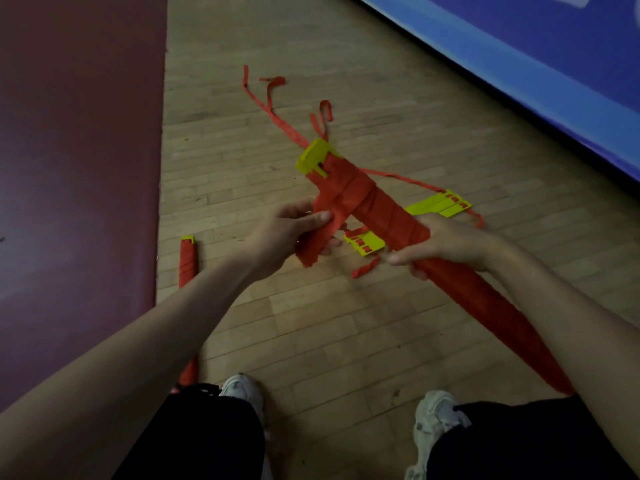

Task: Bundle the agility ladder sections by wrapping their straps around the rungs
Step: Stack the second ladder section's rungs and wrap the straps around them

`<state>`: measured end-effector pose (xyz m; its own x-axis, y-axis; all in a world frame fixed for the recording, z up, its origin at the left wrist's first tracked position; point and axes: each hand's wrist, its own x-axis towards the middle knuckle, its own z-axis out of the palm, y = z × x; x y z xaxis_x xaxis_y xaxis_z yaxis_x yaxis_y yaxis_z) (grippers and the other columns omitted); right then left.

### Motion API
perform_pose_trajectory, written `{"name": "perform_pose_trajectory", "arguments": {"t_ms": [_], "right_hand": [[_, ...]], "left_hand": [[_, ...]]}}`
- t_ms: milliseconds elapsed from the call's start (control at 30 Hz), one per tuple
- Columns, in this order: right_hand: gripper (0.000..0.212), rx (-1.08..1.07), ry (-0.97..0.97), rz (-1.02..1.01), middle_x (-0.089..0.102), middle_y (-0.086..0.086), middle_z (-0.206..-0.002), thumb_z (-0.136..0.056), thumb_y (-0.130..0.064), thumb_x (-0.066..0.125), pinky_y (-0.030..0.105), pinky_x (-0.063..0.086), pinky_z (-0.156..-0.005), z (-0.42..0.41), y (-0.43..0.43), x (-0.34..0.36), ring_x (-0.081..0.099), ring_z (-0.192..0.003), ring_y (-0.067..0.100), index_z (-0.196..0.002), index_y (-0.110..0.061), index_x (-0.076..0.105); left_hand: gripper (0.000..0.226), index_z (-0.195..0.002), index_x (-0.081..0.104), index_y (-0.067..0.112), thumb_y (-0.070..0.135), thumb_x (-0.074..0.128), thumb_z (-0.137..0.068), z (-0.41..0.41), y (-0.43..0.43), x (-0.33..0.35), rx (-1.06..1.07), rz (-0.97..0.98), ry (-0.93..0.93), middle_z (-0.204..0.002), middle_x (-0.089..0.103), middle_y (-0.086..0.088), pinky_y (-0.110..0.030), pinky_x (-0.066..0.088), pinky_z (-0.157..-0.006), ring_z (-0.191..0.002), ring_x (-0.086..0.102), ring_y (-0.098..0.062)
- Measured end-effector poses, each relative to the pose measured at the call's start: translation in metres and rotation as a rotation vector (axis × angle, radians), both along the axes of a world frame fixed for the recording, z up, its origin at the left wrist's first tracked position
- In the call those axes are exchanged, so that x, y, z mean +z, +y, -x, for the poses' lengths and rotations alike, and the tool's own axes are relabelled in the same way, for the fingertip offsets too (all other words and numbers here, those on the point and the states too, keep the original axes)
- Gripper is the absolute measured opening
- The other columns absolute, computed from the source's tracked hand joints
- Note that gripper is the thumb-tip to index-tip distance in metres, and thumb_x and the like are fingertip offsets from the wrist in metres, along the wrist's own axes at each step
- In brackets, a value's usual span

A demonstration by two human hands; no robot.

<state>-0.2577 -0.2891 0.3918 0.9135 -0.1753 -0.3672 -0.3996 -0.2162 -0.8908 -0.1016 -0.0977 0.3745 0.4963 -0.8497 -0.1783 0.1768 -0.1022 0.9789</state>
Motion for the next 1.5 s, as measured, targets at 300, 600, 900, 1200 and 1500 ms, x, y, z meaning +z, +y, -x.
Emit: {"name": "perform_pose_trajectory", "arguments": {"t_ms": [300,600,900,1200,1500], "right_hand": [[0.031,0.121,0.084,-0.167,0.062,0.008,-0.062,-0.072,-0.013,0.076,0.022,0.046,-0.044,0.002,0.000,0.004,0.055,-0.045,0.015,-0.093,0.003,0.060],[0.020,0.022,0.073,-0.221,0.055,0.012,-0.059,-0.074,-0.022,0.069,0.024,0.043,-0.042,0.006,-0.007,0.006,0.050,-0.042,0.017,-0.076,-0.008,0.054],[0.019,-0.007,0.071,-0.208,0.055,0.013,-0.061,-0.072,-0.023,0.071,0.023,0.043,-0.043,0.010,-0.011,0.008,0.050,-0.042,0.019,-0.072,-0.009,0.057],[0.025,0.007,0.083,-0.177,0.056,0.014,-0.064,-0.074,-0.023,0.074,0.026,0.047,-0.046,0.015,-0.013,0.007,0.054,-0.049,0.021,-0.080,-0.008,0.056],[0.026,-0.039,-0.015,-0.034,0.062,0.007,-0.064,-0.065,-0.032,0.073,0.029,0.050,-0.053,0.015,-0.009,0.002,0.058,-0.054,0.023,-0.082,-0.016,0.061]], "left_hand": [[0.014,-0.096,0.066,-0.003,0.001,0.068,-0.082,-0.001,0.002,0.000,-0.186,-0.134,-0.297,-0.092,0.068,-0.015,-0.027,0.053,-0.072,-0.083,0.063,-0.023],[0.013,-0.097,0.066,0.009,0.008,0.054,-0.094,0.005,-0.003,-0.002,-0.187,-0.153,-0.202,-0.086,0.070,0.002,-0.023,0.050,-0.076,-0.079,0.064,-0.010],[0.038,-0.116,0.058,0.006,0.037,0.051,-0.094,0.017,-0.008,-0.002,-0.071,-0.005,0.016,-0.090,0.067,-0.020,-0.028,0.049,-0.050,-0.051,0.056,-0.022],[0.010,-0.084,0.062,0.008,0.018,0.065,-0.082,0.008,-0.007,-0.004,-0.058,-0.047,-0.113,-0.071,0.070,0.000,-0.024,0.054,-0.056,-0.058,0.065,-0.012],[0.014,-0.099,0.063,0.001,-0.003,0.061,-0.086,0.009,-0.009,0.007,-0.202,-0.122,-0.096,-0.072,0.072,-0.004,-0.025,0.057,-0.066,-0.061,0.068,-0.013]]}}
